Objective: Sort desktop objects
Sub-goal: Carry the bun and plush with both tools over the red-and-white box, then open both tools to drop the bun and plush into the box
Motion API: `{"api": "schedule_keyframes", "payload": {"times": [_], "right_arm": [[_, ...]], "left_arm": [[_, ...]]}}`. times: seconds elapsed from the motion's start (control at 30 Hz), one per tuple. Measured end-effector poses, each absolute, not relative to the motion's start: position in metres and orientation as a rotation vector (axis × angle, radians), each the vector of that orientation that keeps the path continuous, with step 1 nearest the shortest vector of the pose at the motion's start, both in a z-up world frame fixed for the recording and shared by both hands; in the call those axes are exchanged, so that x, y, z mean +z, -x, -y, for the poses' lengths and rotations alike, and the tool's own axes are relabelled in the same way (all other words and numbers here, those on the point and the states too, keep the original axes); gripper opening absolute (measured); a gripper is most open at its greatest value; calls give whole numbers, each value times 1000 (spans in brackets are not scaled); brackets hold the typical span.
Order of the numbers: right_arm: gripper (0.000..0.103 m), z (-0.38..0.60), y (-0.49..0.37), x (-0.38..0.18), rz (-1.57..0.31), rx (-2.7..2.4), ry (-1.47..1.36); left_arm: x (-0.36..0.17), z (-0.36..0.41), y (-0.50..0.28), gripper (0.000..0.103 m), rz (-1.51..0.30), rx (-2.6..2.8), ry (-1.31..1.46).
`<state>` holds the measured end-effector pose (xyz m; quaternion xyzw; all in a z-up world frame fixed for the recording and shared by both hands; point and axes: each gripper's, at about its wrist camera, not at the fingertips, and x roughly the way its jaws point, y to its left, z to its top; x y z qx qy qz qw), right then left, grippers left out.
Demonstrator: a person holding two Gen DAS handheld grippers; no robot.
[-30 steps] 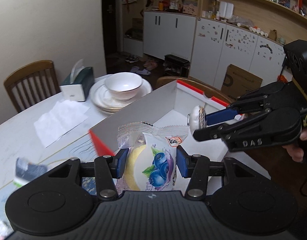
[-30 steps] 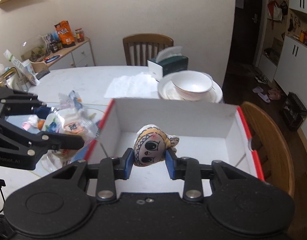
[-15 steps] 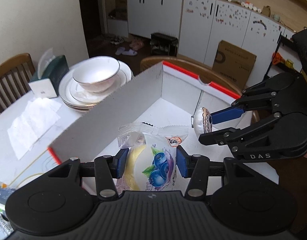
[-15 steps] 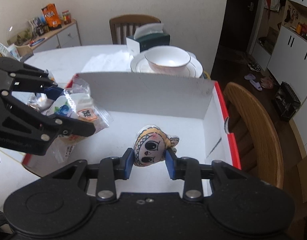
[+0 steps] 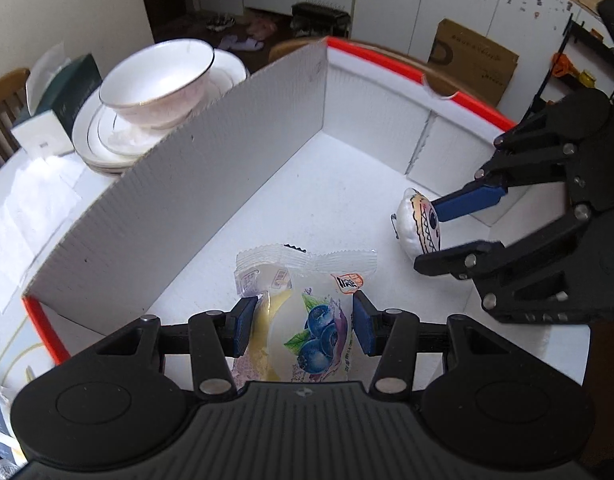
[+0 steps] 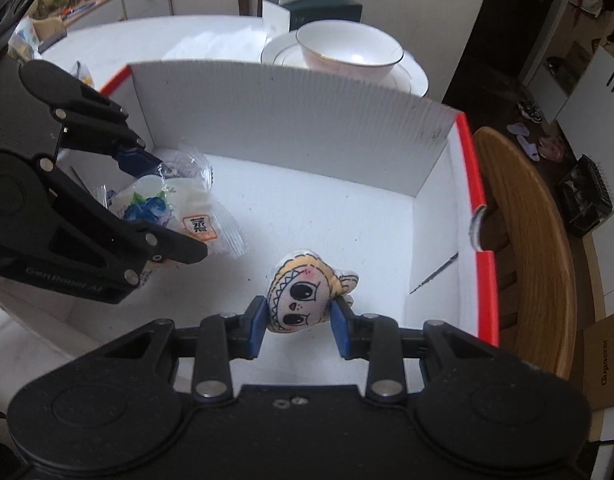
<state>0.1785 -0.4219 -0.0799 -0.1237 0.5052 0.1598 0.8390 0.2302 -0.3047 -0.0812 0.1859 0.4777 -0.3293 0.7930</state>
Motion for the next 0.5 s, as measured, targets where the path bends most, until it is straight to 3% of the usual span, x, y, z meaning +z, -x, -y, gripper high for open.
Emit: {"api": "schedule_keyframes", "payload": {"times": [0.5], "right_arm": [[33,411,-192,-101,-1193,355,318]], "left_arm": [[-105,320,-237,49,-1185,-748,-482]]}}
